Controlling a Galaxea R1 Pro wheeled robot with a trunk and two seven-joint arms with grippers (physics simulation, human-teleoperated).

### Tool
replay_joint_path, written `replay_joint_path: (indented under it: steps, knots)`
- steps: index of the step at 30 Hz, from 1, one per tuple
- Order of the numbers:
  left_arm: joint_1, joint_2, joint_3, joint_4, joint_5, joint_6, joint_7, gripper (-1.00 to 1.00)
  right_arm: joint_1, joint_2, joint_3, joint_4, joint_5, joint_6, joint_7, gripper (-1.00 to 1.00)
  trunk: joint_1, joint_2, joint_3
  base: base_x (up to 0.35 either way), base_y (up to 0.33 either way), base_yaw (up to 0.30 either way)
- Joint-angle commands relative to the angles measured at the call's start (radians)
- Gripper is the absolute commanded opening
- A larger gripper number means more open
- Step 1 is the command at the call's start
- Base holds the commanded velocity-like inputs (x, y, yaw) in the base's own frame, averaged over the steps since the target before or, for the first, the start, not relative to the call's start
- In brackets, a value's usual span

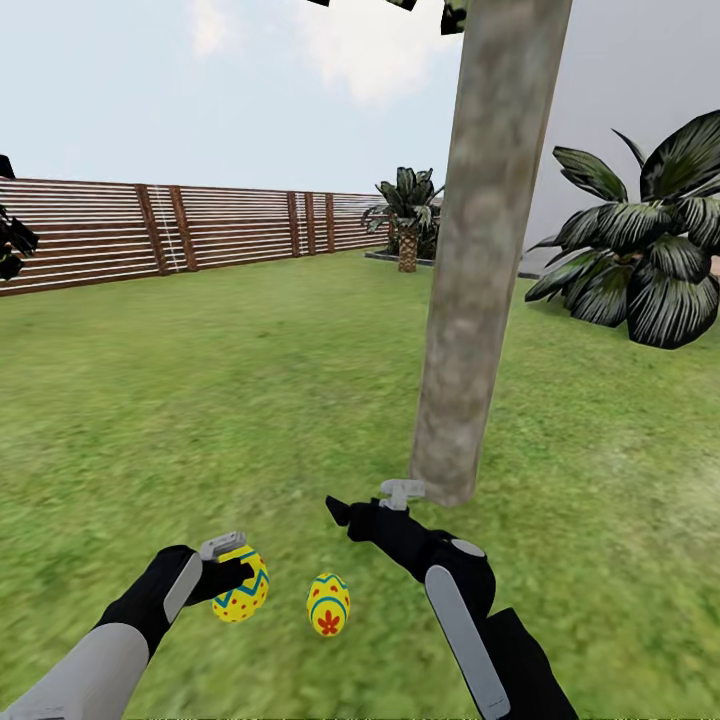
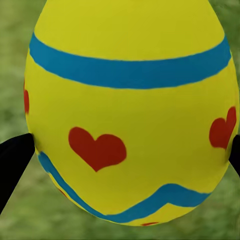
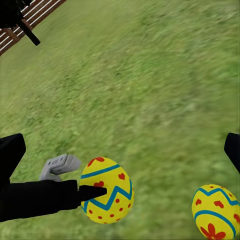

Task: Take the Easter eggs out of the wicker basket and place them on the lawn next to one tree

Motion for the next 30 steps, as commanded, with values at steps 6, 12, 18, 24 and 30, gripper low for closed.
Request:
replay_joint_path:
  steps: [6,12,18,24,30]
  knots:
    - [0.000,0.000,0.002,-0.002,0.005,-0.004,0.001,-1.00,0.003,-0.006,0.000,-0.011,-0.008,0.006,0.001,1.00,0.023,-0.043,-0.020,0.000,0.000,0.000]
    - [0.000,0.001,0.002,-0.002,0.005,-0.007,0.002,-1.00,0.007,-0.007,0.001,-0.013,-0.008,0.005,0.012,1.00,0.046,-0.085,-0.039,0.000,0.000,0.000]
    - [0.000,0.001,0.003,-0.002,0.005,-0.007,0.002,-1.00,0.008,-0.004,0.004,-0.013,-0.008,0.004,0.015,1.00,0.069,-0.127,-0.057,0.000,0.000,0.000]
    - [0.000,-0.002,0.003,-0.002,0.005,-0.008,0.002,-1.00,0.008,-0.001,0.010,-0.014,-0.008,0.004,0.015,1.00,0.072,-0.128,-0.081,0.000,0.000,0.000]
    - [0.000,-0.002,0.003,-0.001,0.004,-0.045,0.003,-1.00,0.008,0.000,0.011,-0.014,-0.008,0.002,0.016,1.00,0.074,-0.129,-0.104,0.000,0.000,0.000]
